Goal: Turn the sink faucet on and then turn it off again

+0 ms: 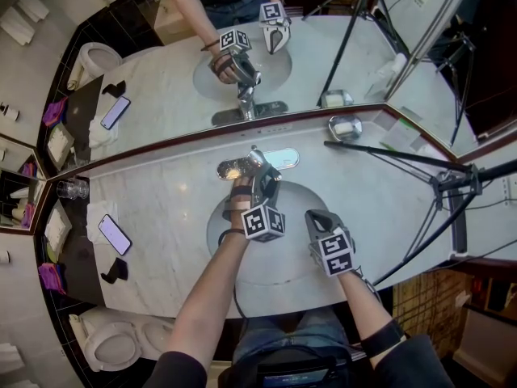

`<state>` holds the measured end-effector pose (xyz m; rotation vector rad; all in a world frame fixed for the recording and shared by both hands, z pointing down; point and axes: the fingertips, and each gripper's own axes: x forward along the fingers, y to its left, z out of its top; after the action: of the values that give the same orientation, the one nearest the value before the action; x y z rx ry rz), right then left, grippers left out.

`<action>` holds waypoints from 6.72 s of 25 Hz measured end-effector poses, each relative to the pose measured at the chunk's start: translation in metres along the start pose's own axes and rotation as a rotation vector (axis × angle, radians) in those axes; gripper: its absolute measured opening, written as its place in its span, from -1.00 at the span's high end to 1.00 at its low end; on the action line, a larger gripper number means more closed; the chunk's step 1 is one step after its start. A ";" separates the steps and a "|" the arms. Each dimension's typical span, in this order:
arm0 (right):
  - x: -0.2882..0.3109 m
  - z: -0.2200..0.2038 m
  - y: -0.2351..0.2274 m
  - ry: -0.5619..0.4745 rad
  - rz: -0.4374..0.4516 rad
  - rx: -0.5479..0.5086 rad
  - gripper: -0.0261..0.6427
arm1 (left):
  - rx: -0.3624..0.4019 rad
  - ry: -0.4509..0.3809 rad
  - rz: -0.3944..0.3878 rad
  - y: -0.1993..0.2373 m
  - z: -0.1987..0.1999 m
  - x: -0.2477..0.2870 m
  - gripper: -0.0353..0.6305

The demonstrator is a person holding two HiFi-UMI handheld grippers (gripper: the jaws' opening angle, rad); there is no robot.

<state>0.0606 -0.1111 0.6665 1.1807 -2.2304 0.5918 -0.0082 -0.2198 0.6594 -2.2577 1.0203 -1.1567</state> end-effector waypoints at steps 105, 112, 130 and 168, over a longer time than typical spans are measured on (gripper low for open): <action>-0.023 0.042 0.023 -0.055 0.016 -0.085 0.86 | -0.316 0.008 -0.016 0.019 -0.020 -0.123 0.02; -0.008 0.022 0.018 -0.024 0.021 -0.055 0.86 | -0.181 -0.002 -0.073 0.018 -0.006 -0.065 0.02; -0.004 -0.016 -0.012 0.026 -0.014 0.013 0.86 | -0.055 0.012 -0.176 0.011 -0.006 0.015 0.01; -0.002 -0.016 -0.020 0.021 -0.021 -0.005 0.86 | -0.364 -0.006 -0.074 0.069 -0.012 0.017 0.18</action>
<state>0.0825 -0.1112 0.6797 1.1889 -2.1984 0.5877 -0.0401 -0.2778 0.6321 -2.5955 1.2381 -1.0614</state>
